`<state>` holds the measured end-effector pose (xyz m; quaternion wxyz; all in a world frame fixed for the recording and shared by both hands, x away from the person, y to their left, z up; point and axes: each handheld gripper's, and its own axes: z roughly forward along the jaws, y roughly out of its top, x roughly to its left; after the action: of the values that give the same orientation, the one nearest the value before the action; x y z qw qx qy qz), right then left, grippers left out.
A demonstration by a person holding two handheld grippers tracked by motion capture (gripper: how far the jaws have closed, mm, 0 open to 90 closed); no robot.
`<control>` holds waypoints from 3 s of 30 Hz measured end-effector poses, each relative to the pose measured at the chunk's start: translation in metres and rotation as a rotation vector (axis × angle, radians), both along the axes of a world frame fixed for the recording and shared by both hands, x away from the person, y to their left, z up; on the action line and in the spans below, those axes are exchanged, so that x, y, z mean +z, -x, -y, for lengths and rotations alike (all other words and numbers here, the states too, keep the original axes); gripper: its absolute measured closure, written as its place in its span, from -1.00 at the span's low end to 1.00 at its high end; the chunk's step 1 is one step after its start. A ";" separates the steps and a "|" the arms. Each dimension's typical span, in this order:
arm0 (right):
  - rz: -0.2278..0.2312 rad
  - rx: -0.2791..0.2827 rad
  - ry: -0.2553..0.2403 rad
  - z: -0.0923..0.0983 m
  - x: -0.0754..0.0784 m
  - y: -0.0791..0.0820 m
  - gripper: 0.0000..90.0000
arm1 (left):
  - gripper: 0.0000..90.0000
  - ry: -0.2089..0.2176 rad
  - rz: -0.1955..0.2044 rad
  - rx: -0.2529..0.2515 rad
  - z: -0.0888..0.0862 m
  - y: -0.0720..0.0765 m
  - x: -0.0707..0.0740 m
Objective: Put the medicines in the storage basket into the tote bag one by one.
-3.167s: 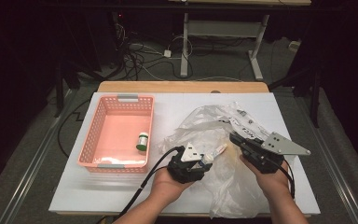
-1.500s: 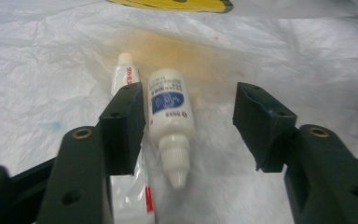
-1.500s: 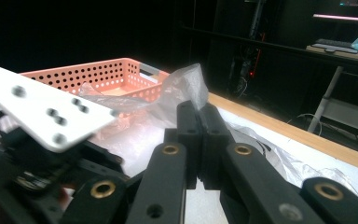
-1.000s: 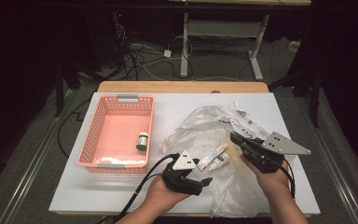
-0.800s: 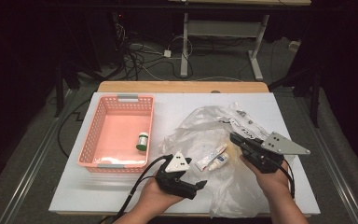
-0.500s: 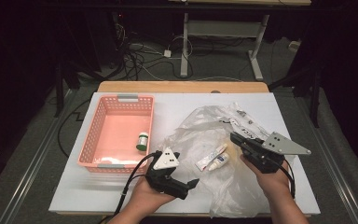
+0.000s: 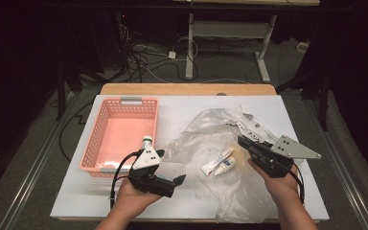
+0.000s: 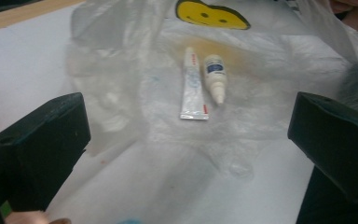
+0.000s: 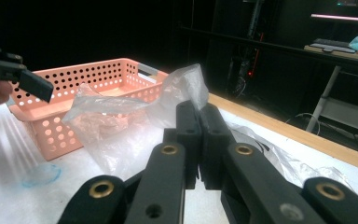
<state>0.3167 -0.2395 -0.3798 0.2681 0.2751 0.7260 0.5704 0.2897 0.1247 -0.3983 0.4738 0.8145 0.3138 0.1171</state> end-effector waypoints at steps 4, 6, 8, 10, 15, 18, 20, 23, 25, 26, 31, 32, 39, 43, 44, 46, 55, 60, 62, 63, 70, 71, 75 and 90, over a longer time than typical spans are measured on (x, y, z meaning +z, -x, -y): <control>0.000 -0.002 0.003 0.000 0.000 0.000 0.98 | -1.00 -0.017 0.013 0.064 -0.016 -0.005 0.001; 0.001 -0.002 0.003 0.000 0.000 0.000 0.98 | -1.00 -0.013 0.012 0.090 -0.023 -0.008 0.000; 0.000 -0.002 0.003 0.000 0.000 0.000 0.98 | -1.00 -0.010 0.007 0.117 -0.032 -0.012 0.000; 0.002 0.001 0.000 0.000 0.000 0.000 0.98 | -1.00 -0.009 0.007 0.137 -0.038 -0.014 0.000; 0.002 0.000 0.001 0.000 0.000 0.000 0.98 | -1.00 -0.006 -0.004 0.193 -0.055 -0.021 -0.003; 0.001 -0.001 0.001 0.001 0.000 0.000 0.98 | -1.00 -0.010 -0.009 0.232 -0.065 -0.024 -0.004; 0.001 -0.002 0.002 0.001 0.000 0.000 0.98 | -1.00 -0.004 -0.019 0.252 -0.072 -0.026 -0.006; 0.003 -0.002 0.005 0.001 0.000 0.000 0.98 | -1.00 -0.006 -0.028 0.281 -0.081 -0.029 -0.008; 0.003 -0.004 0.006 0.001 0.000 0.000 0.98 | -1.00 -0.004 -0.033 0.294 -0.085 -0.030 -0.009; 0.003 -0.003 0.005 0.001 0.000 0.000 0.98 | -1.00 -0.002 -0.035 0.300 -0.087 -0.031 -0.009; 0.005 -0.002 0.005 0.001 0.000 0.000 0.98 | -1.00 0.003 -0.044 0.329 -0.095 -0.033 -0.009; 0.005 -0.002 0.005 0.001 0.000 0.000 0.98 | -1.00 0.005 -0.043 0.332 -0.097 -0.033 -0.008; 0.002 -0.006 0.003 0.001 0.000 0.000 0.98 | -1.00 0.022 -0.061 0.333 -0.093 -0.046 0.000; 0.007 -0.004 0.005 0.001 0.001 0.000 0.98 | -1.00 -0.021 -0.078 0.334 -0.086 -0.059 0.004; 0.008 -0.003 0.003 0.001 0.001 0.000 0.98 | -1.00 -0.028 -0.083 0.336 -0.085 -0.063 0.005; 0.007 -0.008 0.003 0.002 0.001 0.000 0.98 | -0.99 -0.044 -0.093 0.338 -0.083 -0.071 0.007; 0.006 -0.008 -0.001 0.003 0.001 0.000 0.98 | -0.89 -0.139 -0.218 0.332 -0.078 -0.107 -0.001; 0.003 -0.007 -0.002 0.003 0.001 0.000 0.98 | -0.71 -0.172 -0.291 0.326 -0.075 -0.120 -0.010; 0.003 -0.005 -0.001 0.002 0.001 0.000 0.98 | -0.67 -0.189 -0.327 0.326 -0.074 -0.125 -0.016; 0.003 -0.005 -0.002 0.003 0.001 0.000 0.98 | -0.66 -0.192 -0.342 0.325 -0.074 -0.127 -0.018; 0.004 -0.007 -0.002 0.003 0.001 0.000 0.98 | -0.40 -0.241 -0.434 0.308 -0.071 -0.140 -0.027; 0.004 -0.006 -0.002 0.003 0.001 -0.001 0.98 | -0.36 -0.248 -0.447 0.307 -0.071 -0.142 -0.028; 0.005 -0.007 -0.001 0.004 0.001 0.000 0.98 | -0.23 -0.282 -0.498 0.287 -0.067 -0.147 -0.033; 0.005 -0.008 -0.002 0.004 0.001 0.000 0.98 | 0.17 -0.450 -0.575 0.302 -0.050 -0.156 -0.050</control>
<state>0.3166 -0.2432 -0.3785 0.2718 0.2768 0.7237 0.5707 0.4461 0.1749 -0.4479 0.1536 0.8422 0.5165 0.0183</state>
